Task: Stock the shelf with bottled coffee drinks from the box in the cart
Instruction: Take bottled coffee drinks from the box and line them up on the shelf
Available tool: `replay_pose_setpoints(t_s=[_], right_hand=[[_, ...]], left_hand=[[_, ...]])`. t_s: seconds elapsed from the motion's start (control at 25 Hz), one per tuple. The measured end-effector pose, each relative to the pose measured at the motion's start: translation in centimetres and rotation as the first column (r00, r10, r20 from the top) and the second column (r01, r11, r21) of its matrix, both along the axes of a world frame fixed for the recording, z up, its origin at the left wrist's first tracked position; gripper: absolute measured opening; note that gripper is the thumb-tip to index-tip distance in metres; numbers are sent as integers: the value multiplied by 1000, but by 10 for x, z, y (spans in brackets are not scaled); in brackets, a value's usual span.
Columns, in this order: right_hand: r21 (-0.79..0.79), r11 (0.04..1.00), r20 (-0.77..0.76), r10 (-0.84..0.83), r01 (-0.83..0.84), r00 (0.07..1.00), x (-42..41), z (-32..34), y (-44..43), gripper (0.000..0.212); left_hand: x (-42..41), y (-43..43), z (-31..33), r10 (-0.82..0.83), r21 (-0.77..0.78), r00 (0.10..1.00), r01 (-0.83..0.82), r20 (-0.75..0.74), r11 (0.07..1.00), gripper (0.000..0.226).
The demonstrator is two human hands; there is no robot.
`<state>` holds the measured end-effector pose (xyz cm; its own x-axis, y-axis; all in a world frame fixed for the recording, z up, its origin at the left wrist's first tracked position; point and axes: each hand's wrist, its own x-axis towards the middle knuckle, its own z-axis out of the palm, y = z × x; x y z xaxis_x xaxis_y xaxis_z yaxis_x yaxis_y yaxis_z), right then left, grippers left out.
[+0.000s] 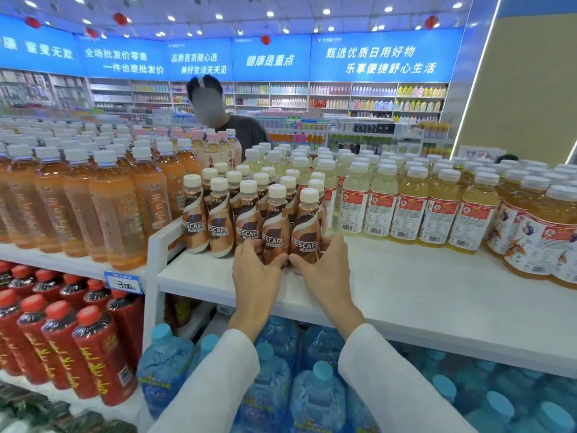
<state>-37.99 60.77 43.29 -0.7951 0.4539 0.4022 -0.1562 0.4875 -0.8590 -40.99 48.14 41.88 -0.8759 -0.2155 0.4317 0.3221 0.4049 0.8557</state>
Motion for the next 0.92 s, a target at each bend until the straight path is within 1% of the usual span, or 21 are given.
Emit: replay_pose_setpoints(t_s=[0.16, 0.32, 0.52, 0.92], right_hand=[[10, 1000, -1, -9, 9, 1000, -2, 0, -1, 58], [53, 999, 8, -14, 13, 1000, -3, -1, -4, 57], [33, 999, 14, -12, 11, 1000, -1, 2, -4, 59], [60, 998, 13, -33, 32, 999, 0, 2, -7, 62]], left_hand=[[-4, 2, -1, 4, -20, 1000, -4, -2, 1000, 51], [-9, 1, 0, 0, -24, 1000, 1, 15, 1000, 51], [-9, 2, -4, 31, -24, 1000, -31, 0, 999, 49], [-5, 2, -3, 33, -51, 999, -34, -15, 998, 50]])
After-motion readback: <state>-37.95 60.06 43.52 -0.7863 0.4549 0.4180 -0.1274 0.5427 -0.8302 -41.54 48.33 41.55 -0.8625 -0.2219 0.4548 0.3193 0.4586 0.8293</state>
